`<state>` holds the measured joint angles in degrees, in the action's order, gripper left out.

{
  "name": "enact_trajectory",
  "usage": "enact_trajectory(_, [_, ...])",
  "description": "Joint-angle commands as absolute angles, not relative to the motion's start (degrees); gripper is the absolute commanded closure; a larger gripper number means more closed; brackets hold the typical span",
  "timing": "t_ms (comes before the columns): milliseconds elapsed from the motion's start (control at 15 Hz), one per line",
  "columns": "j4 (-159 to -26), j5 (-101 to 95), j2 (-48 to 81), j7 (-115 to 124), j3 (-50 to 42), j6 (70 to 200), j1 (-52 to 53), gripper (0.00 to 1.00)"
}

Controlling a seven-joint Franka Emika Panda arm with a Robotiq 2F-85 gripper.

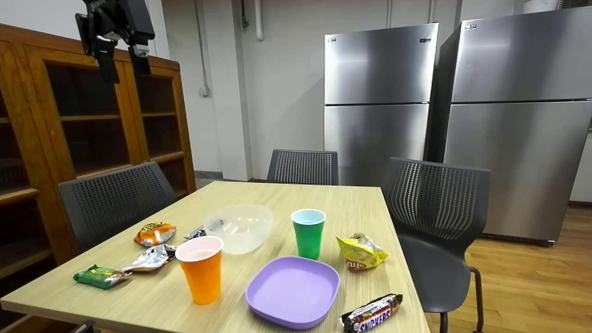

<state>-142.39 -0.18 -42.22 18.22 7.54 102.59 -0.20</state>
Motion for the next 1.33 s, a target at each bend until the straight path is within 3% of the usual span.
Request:
enact_trajectory(0, [-142.24, -0.06, -42.2, 18.08, 7.69, 102.43, -0.43, 0.0])
enact_trajectory(733, [-137.45, 1.33, -21.35, 17.81, 10.75, 113.19, 3.79, 0.0])
enact_trajectory(1267, [-129.1, 0.29, -5.58, 18.3, 11.63, 113.14, 6.55, 0.0])
